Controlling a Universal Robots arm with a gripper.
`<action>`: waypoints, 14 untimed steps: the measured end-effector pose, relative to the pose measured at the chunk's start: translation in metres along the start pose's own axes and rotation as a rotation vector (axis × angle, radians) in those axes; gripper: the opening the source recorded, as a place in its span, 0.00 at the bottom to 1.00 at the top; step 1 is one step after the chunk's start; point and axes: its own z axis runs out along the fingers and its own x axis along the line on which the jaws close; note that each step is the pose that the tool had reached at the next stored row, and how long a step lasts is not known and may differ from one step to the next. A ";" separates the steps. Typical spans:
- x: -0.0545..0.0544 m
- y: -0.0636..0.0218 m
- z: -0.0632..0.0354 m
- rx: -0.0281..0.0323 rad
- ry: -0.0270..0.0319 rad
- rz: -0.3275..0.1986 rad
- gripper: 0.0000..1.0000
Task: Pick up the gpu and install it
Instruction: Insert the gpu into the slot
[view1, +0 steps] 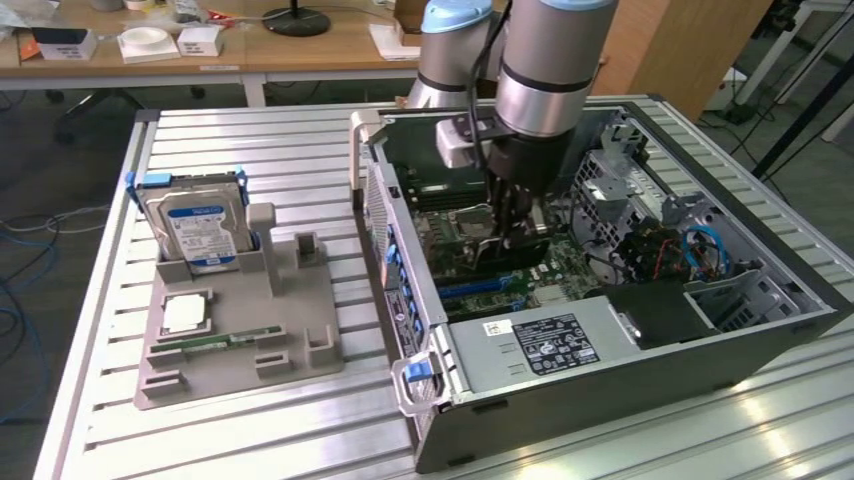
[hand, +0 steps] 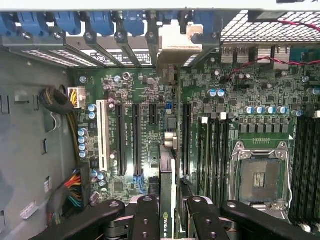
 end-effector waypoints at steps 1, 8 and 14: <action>0.000 0.0005 0.0002 0.0000 0.0001 0.000 0.26; 0.001 0.0047 0.0022 -0.0002 0.0003 0.000 0.26; 0.001 0.0068 0.0043 -0.0001 0.0002 0.000 0.26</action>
